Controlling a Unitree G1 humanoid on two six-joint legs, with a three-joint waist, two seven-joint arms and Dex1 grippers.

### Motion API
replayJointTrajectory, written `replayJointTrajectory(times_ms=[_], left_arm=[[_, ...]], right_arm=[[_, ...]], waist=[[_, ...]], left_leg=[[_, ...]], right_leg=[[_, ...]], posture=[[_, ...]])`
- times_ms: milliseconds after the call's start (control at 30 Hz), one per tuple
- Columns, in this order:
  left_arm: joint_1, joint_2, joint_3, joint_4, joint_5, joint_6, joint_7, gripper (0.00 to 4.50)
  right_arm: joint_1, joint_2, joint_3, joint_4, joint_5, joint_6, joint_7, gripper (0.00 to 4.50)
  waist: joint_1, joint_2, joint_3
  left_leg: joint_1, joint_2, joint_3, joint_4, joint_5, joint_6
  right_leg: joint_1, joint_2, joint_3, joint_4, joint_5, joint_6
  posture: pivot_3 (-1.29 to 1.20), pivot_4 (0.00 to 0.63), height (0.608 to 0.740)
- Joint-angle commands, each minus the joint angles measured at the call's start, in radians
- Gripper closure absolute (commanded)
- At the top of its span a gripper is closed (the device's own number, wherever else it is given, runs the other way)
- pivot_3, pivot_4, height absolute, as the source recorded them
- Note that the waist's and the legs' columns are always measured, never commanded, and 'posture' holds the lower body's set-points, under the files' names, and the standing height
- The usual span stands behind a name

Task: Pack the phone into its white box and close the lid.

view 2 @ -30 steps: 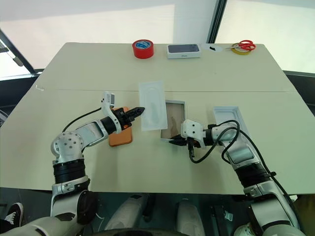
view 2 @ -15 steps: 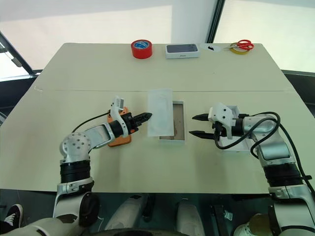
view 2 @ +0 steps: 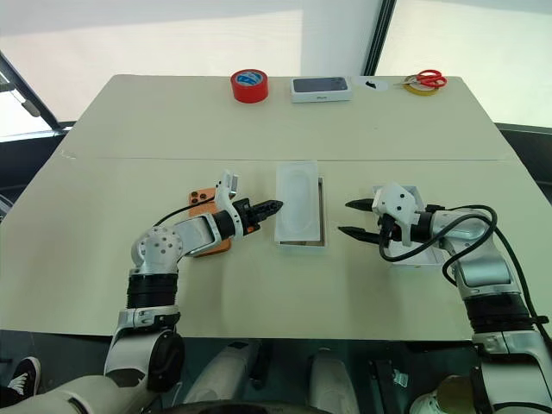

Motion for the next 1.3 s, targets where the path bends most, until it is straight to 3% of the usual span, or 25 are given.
replayJointTrajectory(times_ms=[33, 67, 200, 400, 500, 600, 667, 767, 867, 1167, 1300], left_arm=[[-0.026, -0.004, -0.013, 0.001, -0.001, -0.017, -0.029, 3.88], [-0.028, -0.005, -0.012, 0.004, 0.000, -0.018, -0.030, 3.64], [-0.024, 0.002, -0.020, -0.027, 0.005, -0.008, -0.021, 1.69], [0.014, 0.043, -0.047, -0.148, 0.004, -0.018, -0.056, 1.69], [0.055, 0.099, -0.090, -0.250, 0.028, -0.065, -0.104, 1.62], [0.118, 0.196, -0.158, -0.363, 0.093, -0.190, -0.212, 1.62], [0.179, 0.292, -0.212, -0.408, 0.188, -0.316, -0.286, 1.62], [0.305, 0.422, -0.246, -0.434, 0.336, -0.635, -0.452, 1.62], [0.431, 0.515, -0.197, -0.468, 0.286, -0.748, -0.637, 1.62], [0.457, 0.551, -0.070, -0.349, 0.297, -0.878, -0.653, 1.62], [0.441, 0.563, -0.064, -0.320, 0.299, -0.805, -0.608, 1.62]], right_arm=[[0.000, 0.004, -0.023, -0.040, 0.011, -0.020, -0.014, 1.60], [0.000, 0.004, -0.022, -0.039, 0.012, -0.020, -0.015, 1.60], [0.000, 0.008, -0.018, -0.045, 0.013, -0.017, -0.023, 1.60], [-0.040, 0.056, 0.005, -0.064, 0.032, 0.018, -0.039, 1.60], [-0.074, 0.126, 0.024, -0.090, 0.041, 0.054, -0.079, 2.42], [-0.113, 0.206, 0.074, -0.076, -0.043, 0.034, -0.178, 3.96], [-0.143, 0.245, 0.126, -0.045, -0.135, -0.001, -0.250, 4.47], [-0.162, 0.256, 0.198, 0.008, -0.250, -0.036, -0.299, 4.47], [-0.151, 0.221, 0.266, 0.030, -0.328, -0.083, -0.273, 4.47], [-0.106, 0.142, 0.316, -0.092, -0.239, -0.038, -0.031, 4.47], [-0.143, 0.168, 0.309, -0.051, -0.280, -0.073, -0.078, 4.47]], waist=[[0.000, 0.000, 0.000], [0.000, 0.000, 0.000], [-0.001, 0.000, 0.000], [-0.004, 0.000, 0.000], [-0.010, 0.000, 0.000], [-0.010, 0.001, 0.000], [-0.012, 0.001, 0.000], [-0.009, 0.002, -0.001], [-0.001, 0.002, 0.000], [-0.002, 0.002, 0.000], [-0.005, 0.002, 0.000]], left_leg=[[0.000, 0.000, 0.000, 0.000, 0.000, 0.000], [0.000, 0.000, 0.000, 0.000, 0.000, 0.000], [0.000, 0.000, 0.000, 0.000, 0.000, 0.000], [0.000, 0.000, 0.000, 0.000, 0.000, 0.000], [0.000, 0.000, 0.000, -0.001, 0.000, -0.001], [0.001, 0.001, 0.000, -0.002, 0.001, -0.001], [0.001, 0.001, 0.000, -0.002, 0.001, -0.002], [0.003, 0.001, 0.001, -0.005, 0.001, -0.002], [0.003, 0.001, 0.002, -0.007, 0.001, -0.002], [0.004, 0.001, 0.001, -0.007, 0.001, -0.002], [0.004, 0.001, 0.001, -0.007, 0.000, -0.001]], right_leg=[[0.000, 0.000, 0.000, 0.000, 0.000, 0.000], [0.000, 0.000, 0.000, 0.000, 0.000, 0.000], [0.000, 0.000, 0.000, 0.000, 0.000, 0.000], [0.000, 0.000, 0.000, 0.000, 0.000, 0.000], [0.000, 0.000, 0.001, 0.001, 0.000, 0.000], [-0.001, 0.001, 0.001, 0.001, 0.000, 0.000], [-0.001, 0.001, 0.001, 0.000, 0.000, 0.000], [-0.001, 0.001, 0.002, 0.000, 0.000, -0.001], [-0.001, 0.001, 0.003, -0.001, -0.002, -0.004], [-0.001, 0.000, 0.003, -0.001, -0.002, -0.005], [-0.002, 0.001, 0.003, -0.001, -0.002, -0.005]], posture=[[0.00, 0.150, 0.736], [0.00, 0.150, 0.736], [0.00, 0.150, 0.736], [0.00, 0.150, 0.736], [0.00, 0.150, 0.736], [0.00, 0.150, 0.736], [0.00, 0.150, 0.736], [0.00, 0.150, 0.736], [0.00, 0.150, 0.736], [0.00, 0.150, 0.736], [0.00, 0.150, 0.736]])
